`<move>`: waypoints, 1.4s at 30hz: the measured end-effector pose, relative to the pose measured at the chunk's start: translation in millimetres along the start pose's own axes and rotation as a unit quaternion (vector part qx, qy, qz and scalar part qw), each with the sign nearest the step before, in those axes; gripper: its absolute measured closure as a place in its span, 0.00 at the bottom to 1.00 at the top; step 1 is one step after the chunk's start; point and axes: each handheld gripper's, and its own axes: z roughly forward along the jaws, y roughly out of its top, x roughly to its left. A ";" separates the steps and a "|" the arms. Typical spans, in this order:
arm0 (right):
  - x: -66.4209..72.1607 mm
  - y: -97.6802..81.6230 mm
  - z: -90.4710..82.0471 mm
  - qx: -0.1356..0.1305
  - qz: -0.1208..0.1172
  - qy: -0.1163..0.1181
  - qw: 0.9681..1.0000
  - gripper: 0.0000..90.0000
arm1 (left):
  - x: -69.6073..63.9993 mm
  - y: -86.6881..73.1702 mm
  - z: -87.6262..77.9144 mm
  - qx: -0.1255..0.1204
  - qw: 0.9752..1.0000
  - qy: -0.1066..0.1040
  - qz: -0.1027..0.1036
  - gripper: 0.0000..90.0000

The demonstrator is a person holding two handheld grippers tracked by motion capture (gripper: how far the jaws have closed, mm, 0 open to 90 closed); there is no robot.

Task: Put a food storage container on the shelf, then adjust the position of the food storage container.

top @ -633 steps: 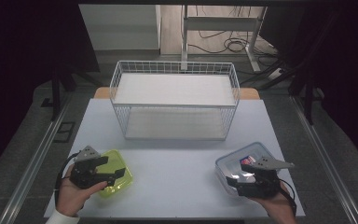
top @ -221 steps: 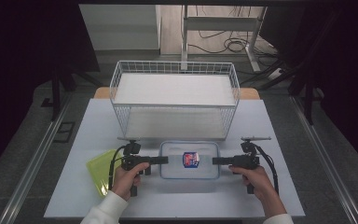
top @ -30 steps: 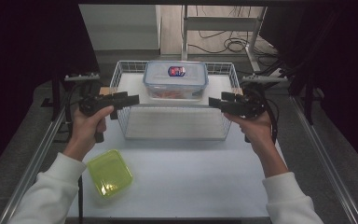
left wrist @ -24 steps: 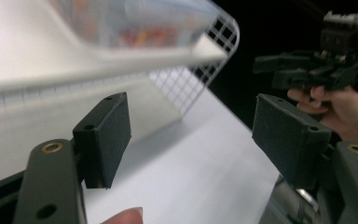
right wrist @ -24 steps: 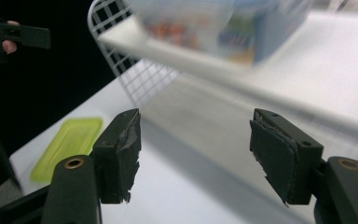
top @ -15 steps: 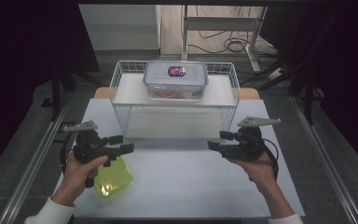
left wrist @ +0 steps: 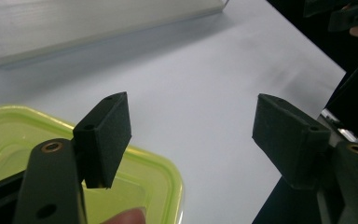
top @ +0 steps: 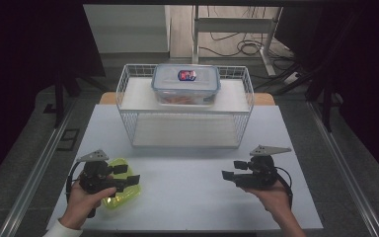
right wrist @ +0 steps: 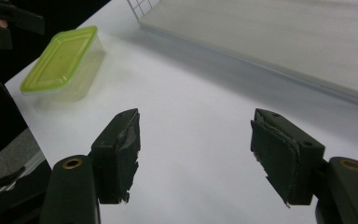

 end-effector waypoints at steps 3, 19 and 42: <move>0.8 -2.2 2.6 0.004 -0.002 -0.002 1.000 0.36 | 1.1 -2.3 1.7 0.007 1.000 0.003 0.002 0.30; -6.0 -10.0 3.2 0.015 0.012 -0.010 1.000 0.37 | 8.8 -4.8 -8.4 0.011 1.000 0.009 0.006 0.29; -4.4 -7.9 7.7 0.026 0.018 -0.002 0.999 0.36 | 28.6 -57.1 -73.7 0.077 0.991 0.107 0.015 0.34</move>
